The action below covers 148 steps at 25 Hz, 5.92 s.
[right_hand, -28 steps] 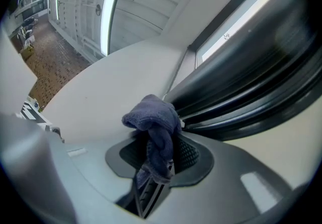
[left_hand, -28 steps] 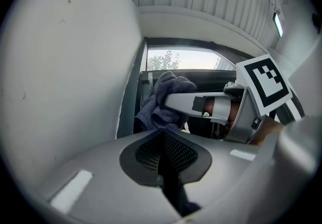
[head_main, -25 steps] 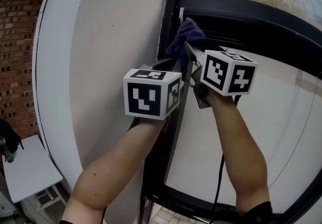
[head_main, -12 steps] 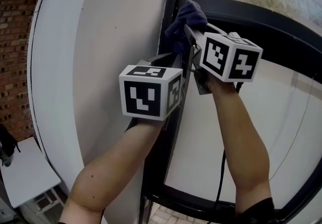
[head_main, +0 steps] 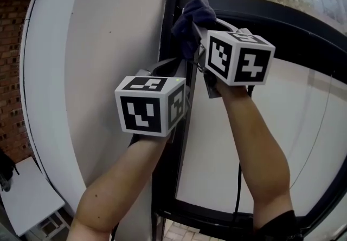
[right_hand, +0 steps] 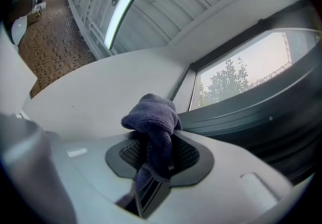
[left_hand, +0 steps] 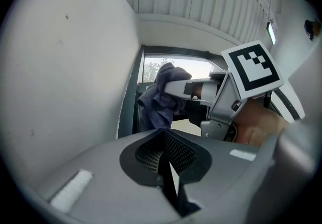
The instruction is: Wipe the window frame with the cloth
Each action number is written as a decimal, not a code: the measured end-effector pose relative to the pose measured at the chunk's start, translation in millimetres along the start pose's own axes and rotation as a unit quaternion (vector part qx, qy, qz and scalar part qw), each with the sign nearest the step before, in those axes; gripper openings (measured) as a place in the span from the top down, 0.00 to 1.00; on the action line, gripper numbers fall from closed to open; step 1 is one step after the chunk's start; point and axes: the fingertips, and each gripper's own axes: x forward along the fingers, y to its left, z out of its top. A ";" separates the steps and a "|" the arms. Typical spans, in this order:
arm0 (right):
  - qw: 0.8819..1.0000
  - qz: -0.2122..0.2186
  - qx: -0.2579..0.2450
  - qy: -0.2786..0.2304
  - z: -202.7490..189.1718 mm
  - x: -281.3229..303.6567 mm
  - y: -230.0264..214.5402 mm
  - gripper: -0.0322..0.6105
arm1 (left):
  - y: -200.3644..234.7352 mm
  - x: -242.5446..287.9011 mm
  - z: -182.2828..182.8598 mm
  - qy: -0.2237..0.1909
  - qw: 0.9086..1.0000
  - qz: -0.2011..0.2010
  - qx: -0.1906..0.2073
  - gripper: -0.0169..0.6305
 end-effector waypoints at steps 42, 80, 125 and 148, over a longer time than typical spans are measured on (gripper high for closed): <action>0.999 -0.047 -0.017 0.007 33.3 -141.7 -137.3 0.76 | -149.3 52.5 40.7 -0.049 0.996 -0.071 -0.016 0.98; 0.997 -0.073 -0.025 0.010 70.2 -288.2 -274.5 0.76 | -323.2 83.0 49.6 -0.043 0.995 -0.071 -0.054 0.98; 0.984 -0.164 -0.061 0.031 93.5 -390.2 -370.2 0.76 | -453.3 115.2 60.7 -0.059 0.972 -0.191 -0.122 0.98; 0.959 -0.263 -0.096 0.048 130.1 -537.7 -497.2 0.76 | -633.0 131.6 83.6 -0.074 0.957 -0.266 -0.093 0.98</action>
